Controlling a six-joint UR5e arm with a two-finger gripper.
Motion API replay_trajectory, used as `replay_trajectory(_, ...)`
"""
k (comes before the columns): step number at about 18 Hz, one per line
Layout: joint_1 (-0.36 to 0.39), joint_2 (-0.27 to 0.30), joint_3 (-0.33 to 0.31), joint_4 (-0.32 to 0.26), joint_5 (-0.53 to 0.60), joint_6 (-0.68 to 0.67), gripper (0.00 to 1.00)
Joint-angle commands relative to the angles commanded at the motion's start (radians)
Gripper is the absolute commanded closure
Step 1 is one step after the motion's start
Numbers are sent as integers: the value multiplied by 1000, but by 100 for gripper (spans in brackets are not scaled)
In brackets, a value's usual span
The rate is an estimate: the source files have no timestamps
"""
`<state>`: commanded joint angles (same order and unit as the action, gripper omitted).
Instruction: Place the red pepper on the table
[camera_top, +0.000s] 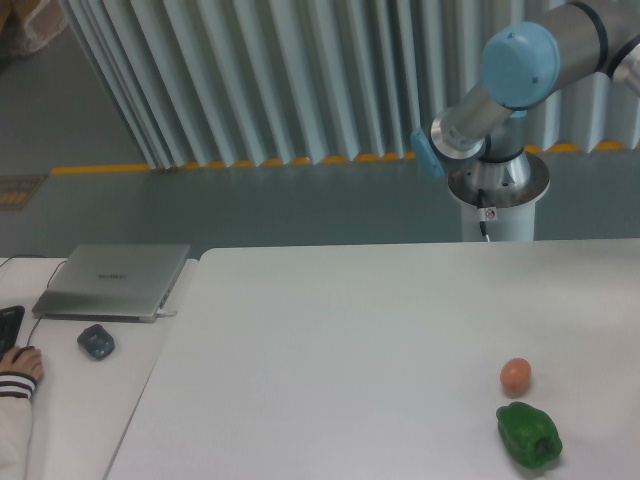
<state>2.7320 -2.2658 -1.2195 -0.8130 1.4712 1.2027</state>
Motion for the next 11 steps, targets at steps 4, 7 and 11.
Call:
replay_trajectory(4, 0, 52, -26, -32, -3, -14, 55)
replay_trajectory(7, -9, 89, -67, -34, -5, -14, 55)
replay_trajectory(11, -23, 150, -83, -139, -18, -3, 55)
